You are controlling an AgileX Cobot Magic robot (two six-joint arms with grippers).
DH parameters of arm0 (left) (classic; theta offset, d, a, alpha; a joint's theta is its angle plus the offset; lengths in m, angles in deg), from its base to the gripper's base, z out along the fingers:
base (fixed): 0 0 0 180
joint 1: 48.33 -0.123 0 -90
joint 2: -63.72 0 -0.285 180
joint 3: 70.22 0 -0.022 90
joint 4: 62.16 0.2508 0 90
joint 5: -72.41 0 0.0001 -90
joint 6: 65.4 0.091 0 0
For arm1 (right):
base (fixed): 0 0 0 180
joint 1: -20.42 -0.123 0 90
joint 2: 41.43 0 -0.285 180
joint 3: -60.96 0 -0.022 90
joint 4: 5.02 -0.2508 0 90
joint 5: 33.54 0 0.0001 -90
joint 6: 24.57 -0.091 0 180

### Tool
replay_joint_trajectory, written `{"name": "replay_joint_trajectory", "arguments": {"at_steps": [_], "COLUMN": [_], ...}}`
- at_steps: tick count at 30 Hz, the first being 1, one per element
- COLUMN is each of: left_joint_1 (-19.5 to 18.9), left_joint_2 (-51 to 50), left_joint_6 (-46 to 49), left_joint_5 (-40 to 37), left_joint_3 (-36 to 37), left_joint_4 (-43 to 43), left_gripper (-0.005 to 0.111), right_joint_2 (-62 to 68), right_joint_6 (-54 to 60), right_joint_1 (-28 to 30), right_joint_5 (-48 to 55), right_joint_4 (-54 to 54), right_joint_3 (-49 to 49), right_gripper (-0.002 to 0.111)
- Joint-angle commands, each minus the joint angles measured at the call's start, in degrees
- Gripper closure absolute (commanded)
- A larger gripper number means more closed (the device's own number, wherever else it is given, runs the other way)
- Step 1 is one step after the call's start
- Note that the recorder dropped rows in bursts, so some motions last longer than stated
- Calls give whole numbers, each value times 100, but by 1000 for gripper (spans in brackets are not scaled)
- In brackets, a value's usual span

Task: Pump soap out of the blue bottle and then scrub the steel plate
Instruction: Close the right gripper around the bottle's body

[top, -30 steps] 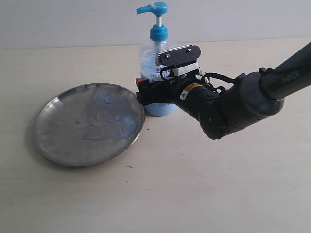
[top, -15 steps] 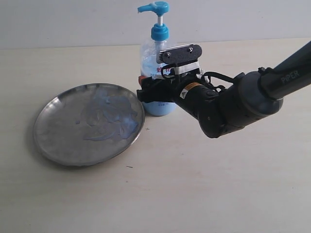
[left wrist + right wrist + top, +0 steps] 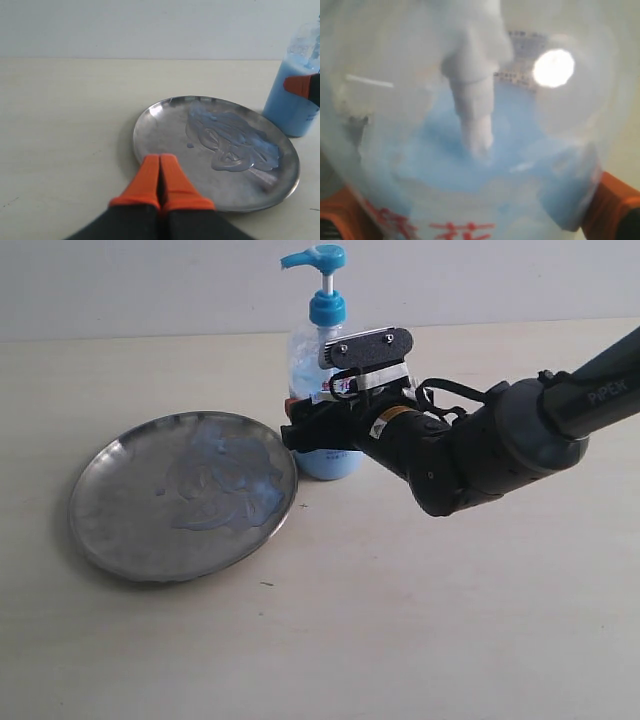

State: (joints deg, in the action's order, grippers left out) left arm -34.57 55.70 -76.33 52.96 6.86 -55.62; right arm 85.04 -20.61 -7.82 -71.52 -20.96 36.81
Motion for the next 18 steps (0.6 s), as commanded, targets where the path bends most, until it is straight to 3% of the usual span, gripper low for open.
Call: {"name": "replay_joint_trajectory", "arguments": {"at_steps": [1, 13, 18], "left_joint_1": [-14, -14, -14], "left_joint_2": [23, 23, 23], "left_joint_6": [25, 25, 25], "left_joint_5": [37, 37, 37], "left_joint_3": [14, 14, 14], "left_joint_4": [11, 11, 11], "left_gripper": [107, 107, 107], "right_joint_2": [-213, -632, -873], "right_joint_6": [328, 992, 1214], "right_joint_1": [-5, -79, -79], "right_joint_5": [567, 1585, 1408], "right_joint_4": [-535, -959, -1400], "right_joint_3": [2, -9, -204], "right_gripper": [108, 108, 108]}}
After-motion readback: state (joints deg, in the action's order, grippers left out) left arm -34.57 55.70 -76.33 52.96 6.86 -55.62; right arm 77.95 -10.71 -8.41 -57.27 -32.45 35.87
